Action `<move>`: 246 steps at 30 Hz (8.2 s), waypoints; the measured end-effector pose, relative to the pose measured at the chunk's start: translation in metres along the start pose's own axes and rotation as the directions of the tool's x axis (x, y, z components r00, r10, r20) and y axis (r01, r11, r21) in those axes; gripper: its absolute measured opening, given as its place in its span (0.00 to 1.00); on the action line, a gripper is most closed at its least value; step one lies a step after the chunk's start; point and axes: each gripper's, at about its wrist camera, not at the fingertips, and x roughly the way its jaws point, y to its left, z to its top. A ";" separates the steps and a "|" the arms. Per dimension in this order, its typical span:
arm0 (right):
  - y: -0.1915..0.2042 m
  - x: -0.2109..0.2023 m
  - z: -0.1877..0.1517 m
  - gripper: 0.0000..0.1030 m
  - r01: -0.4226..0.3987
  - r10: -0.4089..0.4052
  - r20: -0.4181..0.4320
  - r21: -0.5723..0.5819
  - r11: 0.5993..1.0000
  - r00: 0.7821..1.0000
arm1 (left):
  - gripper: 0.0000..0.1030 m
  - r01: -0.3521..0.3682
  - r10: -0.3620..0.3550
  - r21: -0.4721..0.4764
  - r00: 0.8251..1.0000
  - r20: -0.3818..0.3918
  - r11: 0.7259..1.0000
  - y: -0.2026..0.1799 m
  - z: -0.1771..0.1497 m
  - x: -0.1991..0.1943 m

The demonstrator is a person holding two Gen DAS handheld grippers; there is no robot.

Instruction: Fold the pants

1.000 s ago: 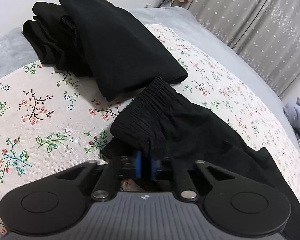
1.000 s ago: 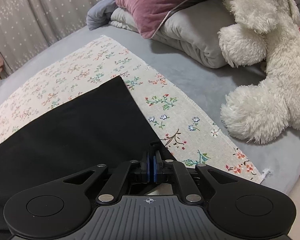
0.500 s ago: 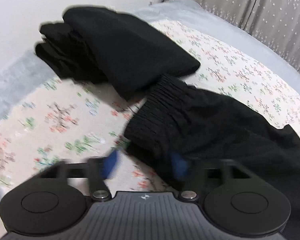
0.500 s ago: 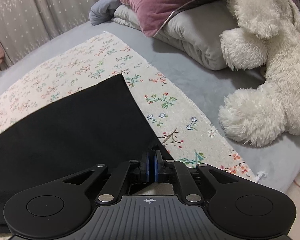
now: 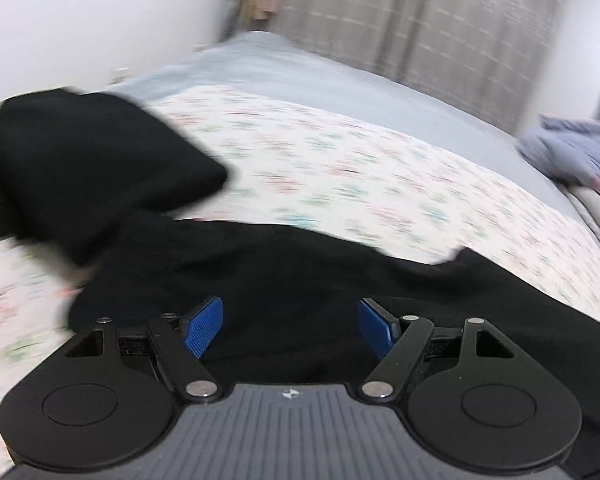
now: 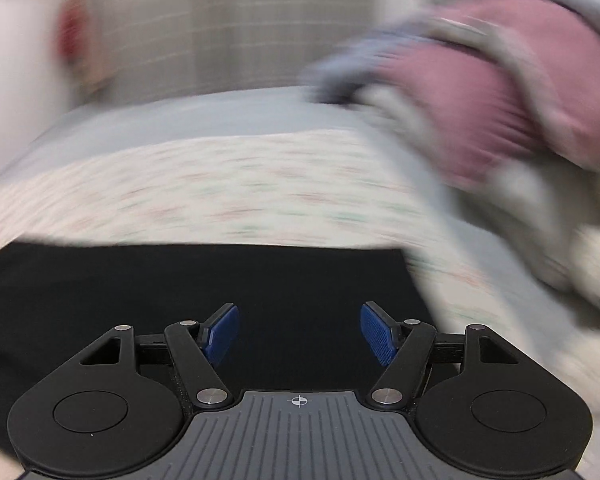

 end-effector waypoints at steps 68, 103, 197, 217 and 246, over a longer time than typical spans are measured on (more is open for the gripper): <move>0.193 0.015 -0.065 0.27 -0.571 0.440 -0.368 -0.453 0.685 0.820 | 0.44 -0.240 0.230 -0.138 0.970 -0.085 0.961 0.062 -0.035 0.014; 0.226 -0.013 -0.089 0.01 -0.482 0.367 -0.316 -0.641 0.598 0.875 | 0.21 -0.274 0.253 -0.440 0.962 -0.107 0.855 0.089 -0.057 -0.022; -0.098 -0.001 -0.075 0.62 0.173 -0.124 -0.241 0.192 0.966 0.962 | 0.87 -0.226 0.228 0.117 0.974 -0.003 0.967 -0.082 -0.014 0.119; -0.123 -0.029 -0.077 0.59 0.207 -0.174 -0.141 0.280 0.937 0.975 | 0.87 -0.097 0.106 0.187 0.994 -0.039 0.978 -0.125 -0.048 0.087; -0.207 -0.057 -0.130 0.59 0.011 -0.004 -0.011 0.838 0.546 1.000 | 0.86 -0.039 0.042 0.263 0.999 -0.003 0.964 -0.160 -0.078 0.044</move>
